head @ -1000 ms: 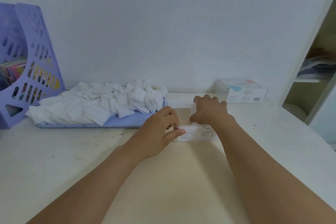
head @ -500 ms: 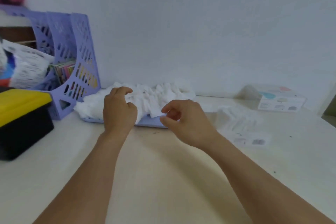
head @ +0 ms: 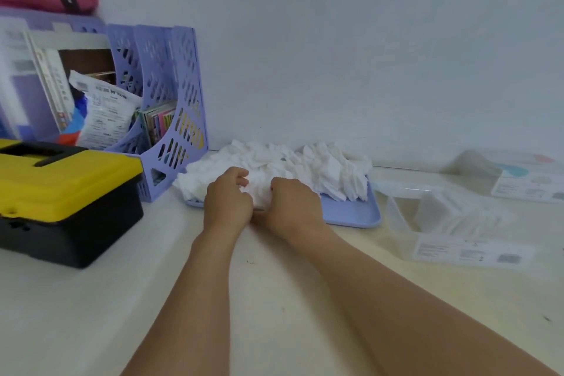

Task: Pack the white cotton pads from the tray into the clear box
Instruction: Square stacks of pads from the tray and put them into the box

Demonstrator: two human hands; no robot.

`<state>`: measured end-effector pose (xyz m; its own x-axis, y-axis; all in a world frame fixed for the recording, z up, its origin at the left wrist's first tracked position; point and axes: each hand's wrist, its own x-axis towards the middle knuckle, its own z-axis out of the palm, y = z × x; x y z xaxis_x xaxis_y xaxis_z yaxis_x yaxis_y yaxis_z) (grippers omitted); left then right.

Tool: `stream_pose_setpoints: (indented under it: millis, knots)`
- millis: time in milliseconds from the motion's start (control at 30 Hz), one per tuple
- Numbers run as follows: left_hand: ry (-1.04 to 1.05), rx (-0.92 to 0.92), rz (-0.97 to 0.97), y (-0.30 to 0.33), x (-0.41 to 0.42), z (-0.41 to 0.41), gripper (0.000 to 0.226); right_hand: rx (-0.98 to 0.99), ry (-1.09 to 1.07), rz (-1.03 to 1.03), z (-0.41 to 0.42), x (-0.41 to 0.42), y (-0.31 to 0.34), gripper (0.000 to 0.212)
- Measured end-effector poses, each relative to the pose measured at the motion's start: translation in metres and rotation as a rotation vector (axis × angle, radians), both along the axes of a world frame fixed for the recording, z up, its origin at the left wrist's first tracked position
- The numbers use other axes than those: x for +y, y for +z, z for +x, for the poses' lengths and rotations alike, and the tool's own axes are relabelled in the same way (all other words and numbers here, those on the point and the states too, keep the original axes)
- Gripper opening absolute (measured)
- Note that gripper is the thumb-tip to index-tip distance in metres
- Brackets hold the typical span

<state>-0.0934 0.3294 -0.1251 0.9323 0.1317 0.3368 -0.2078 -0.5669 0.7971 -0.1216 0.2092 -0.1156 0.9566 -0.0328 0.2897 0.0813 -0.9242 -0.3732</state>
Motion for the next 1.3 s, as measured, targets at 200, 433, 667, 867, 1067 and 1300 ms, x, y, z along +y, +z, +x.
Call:
stream_pose_setpoints:
  millis: [200,433,667,867,1067,1300]
  knots:
    - [0.021,0.028,-0.084,0.004,0.008,-0.002,0.054,0.004,0.04,-0.09,0.005,0.009,0.002,0.048]
    - [0.087,0.023,-0.17,0.008,0.006,-0.003,0.053,0.038,0.051,0.02,0.012,0.012,0.006,0.044]
    - [0.145,0.104,-0.435,0.009,0.009,0.002,0.048,-0.017,0.066,-0.099,0.023,0.02,0.004,0.034]
    - [0.119,0.092,-0.379,0.009,0.006,-0.001,0.048,-0.071,0.063,0.103,0.024,0.009,0.006,0.026]
    - [0.109,0.055,-0.318,0.01,0.004,-0.004,0.047,-0.28,0.143,0.643,-0.017,-0.022,0.049,0.024]
    - [-0.347,0.097,-0.862,0.057,-0.071,-0.057,0.036,-0.002,0.296,1.161,-0.075,-0.108,0.069,0.021]
